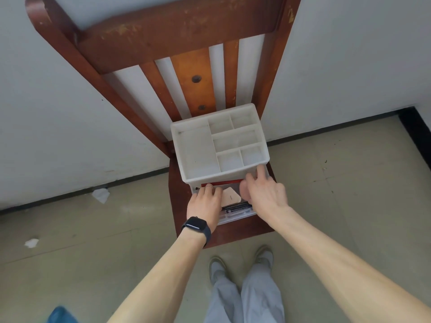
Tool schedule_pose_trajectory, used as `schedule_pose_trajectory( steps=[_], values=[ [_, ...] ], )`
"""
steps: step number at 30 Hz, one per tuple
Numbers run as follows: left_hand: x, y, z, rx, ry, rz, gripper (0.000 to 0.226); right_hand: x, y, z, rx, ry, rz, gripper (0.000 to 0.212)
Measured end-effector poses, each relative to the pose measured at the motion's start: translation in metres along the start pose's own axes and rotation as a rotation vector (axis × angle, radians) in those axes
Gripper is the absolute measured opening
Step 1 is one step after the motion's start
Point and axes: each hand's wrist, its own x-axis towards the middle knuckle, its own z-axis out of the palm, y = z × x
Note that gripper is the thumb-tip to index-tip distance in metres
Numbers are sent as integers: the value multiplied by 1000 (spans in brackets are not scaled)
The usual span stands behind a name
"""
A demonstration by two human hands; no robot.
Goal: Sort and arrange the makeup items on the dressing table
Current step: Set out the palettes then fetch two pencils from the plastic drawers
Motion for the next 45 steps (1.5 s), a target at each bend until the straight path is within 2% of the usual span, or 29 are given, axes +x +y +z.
schedule_pose_trajectory(
  steps=[6, 10, 13, 18, 21, 23, 28, 34, 39, 45],
  values=[
    [0, 0, -10, -15, 15, 4, 28, 0, 13, 2, -49, 32, -95, 43],
    [-9, 3, -23, -91, 47, -3, 21, -13, 26, -7, 35, 94, -112, 41],
    [-21, 8, -42, -206, 91, -21, 22, -34, 39, -23, 307, 136, -23, 38],
    [-36, 34, -92, -546, 147, -78, 22, -87, 62, -58, 1081, 162, 238, 25],
    [-46, 62, -126, -851, 152, -126, 27, -128, 76, -86, 1298, 267, 344, 20],
    [-53, 85, -148, -967, 140, -106, 29, -161, 89, -106, 1407, 365, 407, 18],
    [-76, 159, -209, -1055, 54, 113, 27, -266, 125, -160, 1483, 623, 546, 16],
    [-144, 283, -281, -1020, -152, 516, 27, -426, 153, -197, 1432, 1025, 858, 21],
    [-228, 404, -320, -908, -309, 903, 28, -572, 161, -198, 1315, 1333, 1124, 20],
    [-364, 541, -329, -753, -437, 1301, 28, -737, 153, -176, 1130, 1637, 1423, 20]
  ],
)
